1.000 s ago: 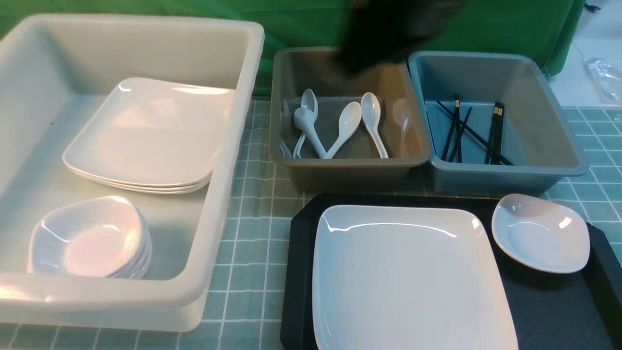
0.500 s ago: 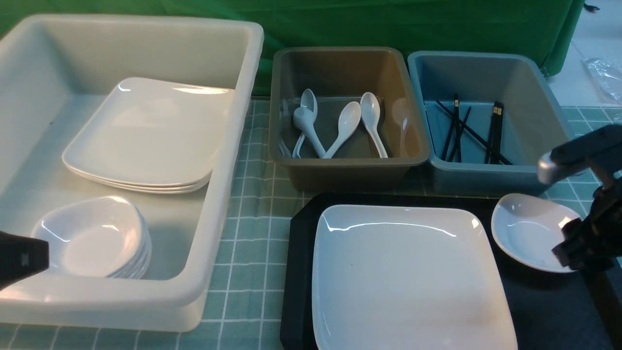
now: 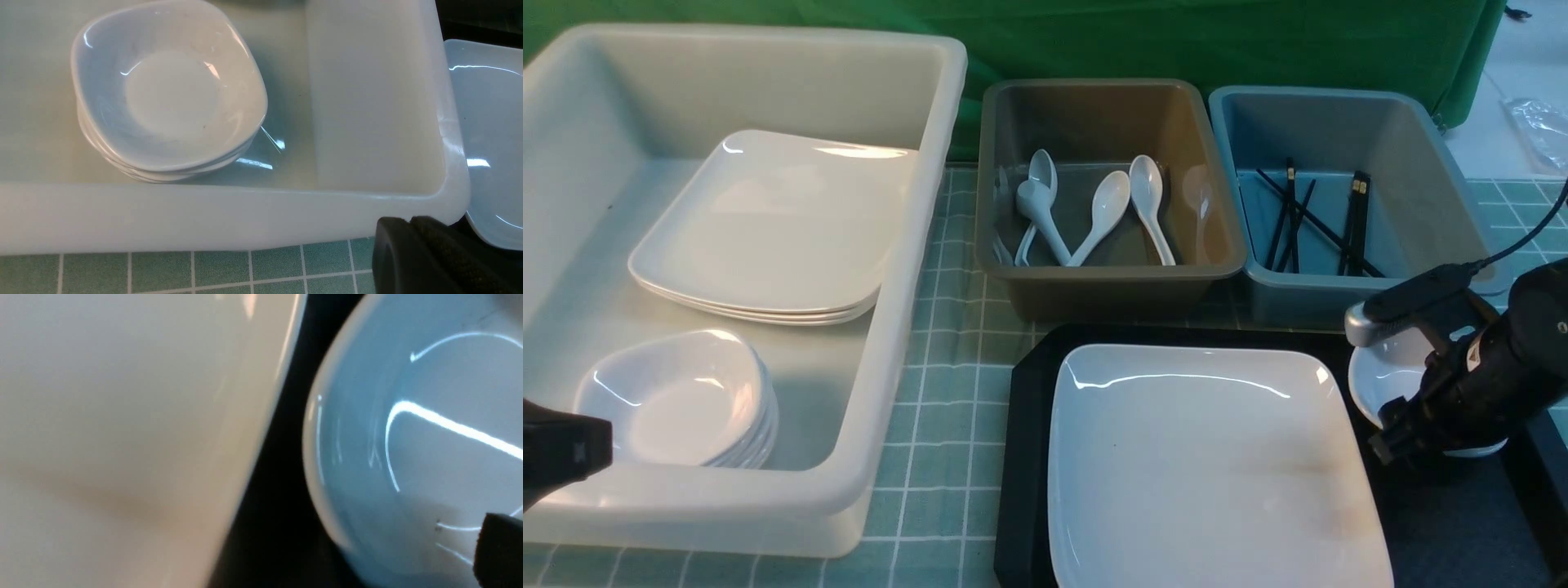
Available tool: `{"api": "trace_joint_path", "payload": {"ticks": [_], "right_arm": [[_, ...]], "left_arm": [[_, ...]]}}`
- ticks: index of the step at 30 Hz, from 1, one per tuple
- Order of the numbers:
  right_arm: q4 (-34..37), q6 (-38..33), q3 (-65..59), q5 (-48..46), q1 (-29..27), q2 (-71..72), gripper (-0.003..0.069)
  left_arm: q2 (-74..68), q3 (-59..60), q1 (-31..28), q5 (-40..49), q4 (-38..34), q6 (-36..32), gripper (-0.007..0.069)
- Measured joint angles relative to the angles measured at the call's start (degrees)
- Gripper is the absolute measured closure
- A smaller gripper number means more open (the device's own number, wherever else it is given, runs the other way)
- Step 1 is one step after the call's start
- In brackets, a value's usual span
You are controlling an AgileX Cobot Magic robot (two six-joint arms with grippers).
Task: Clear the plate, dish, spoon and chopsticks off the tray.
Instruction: Use the right arm to grab a small plate from the dinner plate, then use the right arm to put the small plate into the large storage box on the left
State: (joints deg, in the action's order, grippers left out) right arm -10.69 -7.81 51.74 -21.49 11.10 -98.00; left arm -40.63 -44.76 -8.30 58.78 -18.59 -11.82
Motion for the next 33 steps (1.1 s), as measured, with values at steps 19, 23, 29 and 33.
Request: {"api": "trace_joint_path", "payload": {"ticks": [19,23,29,33], "right_arm": [[2.41,1.05,6.17,-12.58,6.75,10.42,0.0595],[5.25,1.28,12.09,-8.14,13.75,17.90,0.0597],[8.50,-0.26,22.72,-1.01,25.39,16.21,0.0597],[10.36,-3.26,33.29,5.05,37.34,6.58,0.0597]], "left_arm": [[0.00,0.00,0.00,0.04,-0.16,0.11,0.0613],[0.08,0.00,0.00,-0.02,-0.22,2.93,0.0613],[3.35,0.00,0.00,-1.01,-0.21,5.61,0.0613],[10.10,0.00,0.00,-3.03,1.97,11.19,0.0613]]}}
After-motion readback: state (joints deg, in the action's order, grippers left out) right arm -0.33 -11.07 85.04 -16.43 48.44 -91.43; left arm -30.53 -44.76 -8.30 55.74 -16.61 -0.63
